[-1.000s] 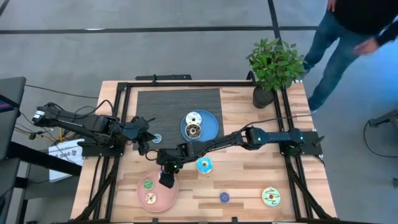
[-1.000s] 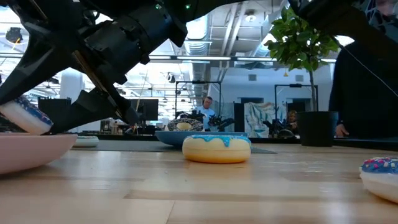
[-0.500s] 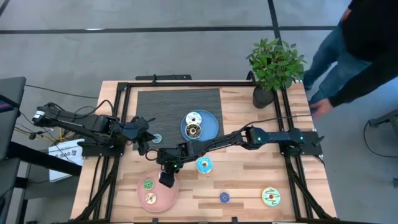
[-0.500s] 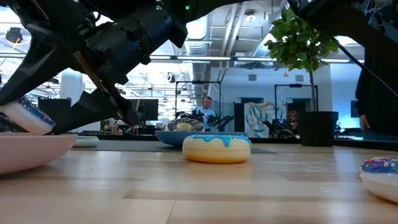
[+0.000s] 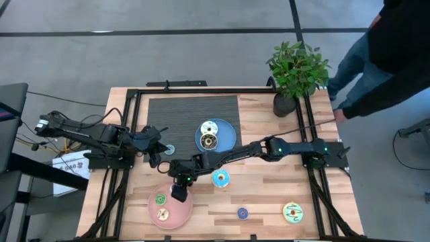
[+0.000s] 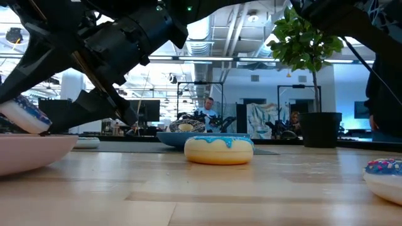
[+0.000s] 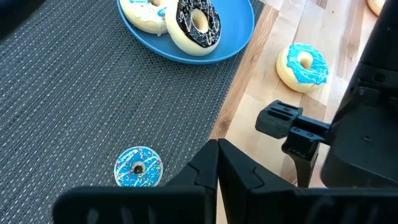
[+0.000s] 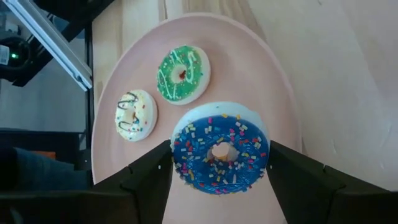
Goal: Pick & Place donuts
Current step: Put the small dark blue donut on the pink plate
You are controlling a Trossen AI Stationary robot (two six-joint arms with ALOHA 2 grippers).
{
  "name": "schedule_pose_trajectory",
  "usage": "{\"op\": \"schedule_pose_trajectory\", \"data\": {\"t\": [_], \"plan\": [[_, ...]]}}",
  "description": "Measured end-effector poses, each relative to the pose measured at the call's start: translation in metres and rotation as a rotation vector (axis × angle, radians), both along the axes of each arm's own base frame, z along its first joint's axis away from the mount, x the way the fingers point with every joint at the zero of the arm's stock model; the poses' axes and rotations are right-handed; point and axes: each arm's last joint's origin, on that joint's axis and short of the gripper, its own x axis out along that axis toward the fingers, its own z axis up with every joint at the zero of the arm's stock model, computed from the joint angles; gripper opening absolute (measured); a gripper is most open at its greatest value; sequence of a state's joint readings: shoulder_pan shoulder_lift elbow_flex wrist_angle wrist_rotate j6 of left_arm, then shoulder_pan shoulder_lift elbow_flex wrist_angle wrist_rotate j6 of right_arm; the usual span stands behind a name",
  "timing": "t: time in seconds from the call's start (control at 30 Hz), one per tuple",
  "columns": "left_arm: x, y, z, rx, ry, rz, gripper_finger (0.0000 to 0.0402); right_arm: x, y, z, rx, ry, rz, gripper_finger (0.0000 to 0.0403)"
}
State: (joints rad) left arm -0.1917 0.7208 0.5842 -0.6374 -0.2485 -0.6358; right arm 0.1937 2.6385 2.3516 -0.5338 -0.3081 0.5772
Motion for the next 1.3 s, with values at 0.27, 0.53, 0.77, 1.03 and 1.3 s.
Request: {"op": "schedule_pose_trajectory", "data": {"t": [0.27, 0.53, 0.77, 1.03, 1.3], "plan": [[0.000, 0.000, 0.000, -0.004, -0.001, 0.002, 0.0000, 0.000, 0.003, 0.000, -0.016, -0.007, -0.007, 0.0241], [0.000, 0.000, 0.000, -0.004, 0.000, 0.002, 0.0000, -0.001, 0.003, 0.000, -0.014, -0.003, -0.008, 0.0240], [0.000, 0.000, 0.000, -0.006, 0.001, 0.001, 0.0000, 0.002, -0.002, 0.001, -0.017, -0.025, -0.010, 0.0240], [0.000, 0.000, 0.000, -0.006, 0.002, 0.000, 0.0000, 0.003, -0.007, 0.001, 0.004, -0.010, -0.040, 0.0240], [0.000, 0.000, 0.000, -0.003, 0.002, 0.000, 0.0000, 0.002, -0.006, 0.001, 0.022, -0.002, -0.024, 0.0240]]}}
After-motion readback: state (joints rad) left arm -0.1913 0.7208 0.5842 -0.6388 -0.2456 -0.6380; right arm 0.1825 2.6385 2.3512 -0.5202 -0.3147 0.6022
